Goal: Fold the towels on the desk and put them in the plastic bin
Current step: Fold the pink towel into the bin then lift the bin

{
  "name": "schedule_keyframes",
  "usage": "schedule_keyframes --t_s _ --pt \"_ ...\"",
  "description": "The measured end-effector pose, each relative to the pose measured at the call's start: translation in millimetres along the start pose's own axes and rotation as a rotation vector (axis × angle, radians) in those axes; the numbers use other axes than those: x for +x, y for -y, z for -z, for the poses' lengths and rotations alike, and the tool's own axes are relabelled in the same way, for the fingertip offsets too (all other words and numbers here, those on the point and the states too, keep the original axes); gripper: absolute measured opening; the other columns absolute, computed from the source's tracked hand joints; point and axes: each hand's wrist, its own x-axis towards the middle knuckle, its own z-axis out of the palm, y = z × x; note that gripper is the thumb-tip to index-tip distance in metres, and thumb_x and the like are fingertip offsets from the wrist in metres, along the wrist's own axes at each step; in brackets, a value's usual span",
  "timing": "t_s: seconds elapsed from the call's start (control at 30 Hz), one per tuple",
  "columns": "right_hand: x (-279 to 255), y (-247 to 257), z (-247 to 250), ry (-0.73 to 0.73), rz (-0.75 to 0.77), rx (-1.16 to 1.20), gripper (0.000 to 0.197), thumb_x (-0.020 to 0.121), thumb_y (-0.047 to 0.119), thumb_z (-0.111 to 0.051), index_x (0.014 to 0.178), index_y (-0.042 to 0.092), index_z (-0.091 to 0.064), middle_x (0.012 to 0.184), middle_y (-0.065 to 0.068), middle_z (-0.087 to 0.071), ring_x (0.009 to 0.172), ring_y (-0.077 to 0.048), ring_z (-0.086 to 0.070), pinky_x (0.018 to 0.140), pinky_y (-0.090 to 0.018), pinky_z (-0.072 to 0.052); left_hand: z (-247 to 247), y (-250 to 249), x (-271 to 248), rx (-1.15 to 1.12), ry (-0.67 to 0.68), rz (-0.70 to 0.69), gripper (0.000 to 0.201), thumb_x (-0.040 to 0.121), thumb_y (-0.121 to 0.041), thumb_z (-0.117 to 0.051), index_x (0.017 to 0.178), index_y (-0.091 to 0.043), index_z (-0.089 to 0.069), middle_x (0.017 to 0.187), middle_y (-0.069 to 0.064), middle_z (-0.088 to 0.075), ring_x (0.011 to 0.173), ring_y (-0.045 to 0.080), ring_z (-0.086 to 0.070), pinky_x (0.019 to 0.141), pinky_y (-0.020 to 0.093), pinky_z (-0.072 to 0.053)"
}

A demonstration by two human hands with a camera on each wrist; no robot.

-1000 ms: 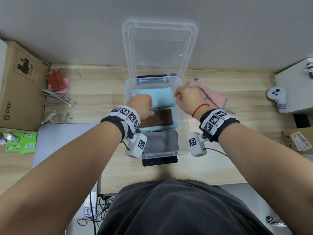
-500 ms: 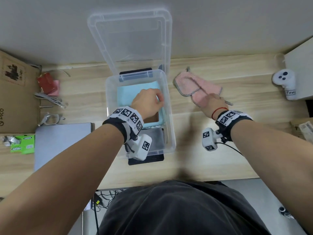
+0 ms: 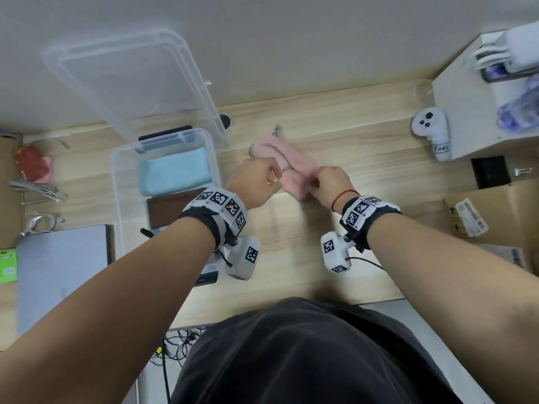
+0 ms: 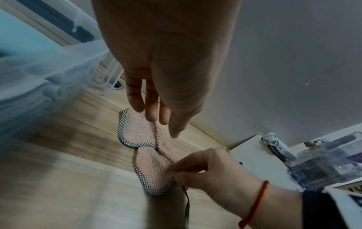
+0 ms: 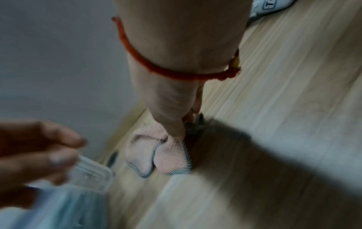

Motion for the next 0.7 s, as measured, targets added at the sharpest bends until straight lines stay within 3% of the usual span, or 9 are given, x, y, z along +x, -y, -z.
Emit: schedule_keyframes --t_s 0.13,0.2,0.27,0.33,0.43,0.53,0.6,0.7 --pt "-13 5 28 -0.063 0.004 0.516 0.015 0.07 0.013 -0.074 0.08 0.025 -0.074 0.076 0.01 -0.07 0.071 -0.008 -0.063 0.08 -0.024 -0.053 -9 -18 2 0.016 -0.029 -0.011 0.041 0.078 -0.032 -0.076 0.114 -0.023 -0.06 0.108 -0.007 -0.052 0.094 0.011 -0.053 0.08 0.026 -0.04" --pt "-18 12 52 -0.034 0.048 0.757 0.026 0.068 0.002 -0.074 0.078 0.025 -0.067 0.071 0.009 -0.065 0.063 -0.006 -0.058 0.07 -0.028 -0.054 -9 -31 3 -0.028 -0.067 -0.01 0.053 0.074 -0.03 -0.081 0.12 -0.021 -0.057 0.112 -0.005 -0.051 0.099 0.012 -0.05 0.082 0.023 -0.036" --pt "-23 17 80 0.003 0.138 0.869 0.032 0.069 -0.008 -0.071 0.081 0.02 -0.064 0.072 0.007 -0.061 0.059 -0.001 -0.054 0.063 -0.02 -0.048 -8 -43 3 -0.061 -0.111 0.001 0.052 0.076 -0.022 -0.078 0.123 -0.02 -0.056 0.12 0.001 -0.055 0.107 0.017 -0.054 0.086 0.024 -0.037" --pt "-29 21 106 0.021 0.203 0.915 0.031 0.073 -0.013 -0.07 0.085 0.015 -0.063 0.076 0.002 -0.06 0.059 0.0 -0.055 0.062 -0.015 -0.047 -4 -53 3 -0.049 -0.181 0.0 0.037 0.083 -0.019 -0.07 0.118 -0.021 -0.061 0.118 0.002 -0.059 0.107 0.019 -0.057 0.089 0.028 -0.041" --pt "-39 20 131 0.062 0.242 1.0 0.024 0.078 -0.004 -0.076 0.095 0.011 -0.067 0.083 -0.006 -0.064 0.068 -0.011 -0.062 0.069 -0.027 -0.056 6 -69 -5 -0.124 -0.303 -0.029 0.014 0.09 -0.015 -0.06 0.101 -0.019 -0.067 0.099 -0.005 -0.067 0.097 0.015 -0.061 0.082 0.023 -0.041" --pt "-50 21 143 0.021 0.271 0.994 0.017 0.083 0.007 -0.075 0.099 0.011 -0.07 0.083 -0.006 -0.065 0.073 -0.017 -0.063 0.071 -0.032 -0.057 15 -83 -19 -0.246 -0.345 -0.079 0.015 0.093 -0.007 -0.053 0.096 -0.018 -0.063 0.087 -0.009 -0.063 0.088 0.013 -0.061 0.081 0.025 -0.046" --pt "-56 22 148 -0.069 0.287 0.895 0.012 0.086 0.013 -0.073 0.098 0.013 -0.073 0.081 -0.001 -0.067 0.072 -0.012 -0.061 0.069 -0.027 -0.055 20 -86 -31 -0.286 -0.377 -0.051 0.011 0.096 -0.011 -0.049 0.094 -0.02 -0.056 0.083 -0.009 -0.059 0.084 0.015 -0.057 0.079 0.028 -0.044" --pt "-64 19 156 -0.189 0.218 0.649 0.004 0.089 0.025 -0.07 0.089 0.026 -0.074 0.083 0.003 -0.072 0.073 -0.009 -0.062 0.077 -0.033 -0.056 34 -88 -53 -0.368 -0.419 -0.01 0.01 0.101 -0.014 -0.041 0.095 -0.017 -0.048 0.081 -0.005 -0.055 0.079 0.017 -0.053 0.072 0.028 -0.038"
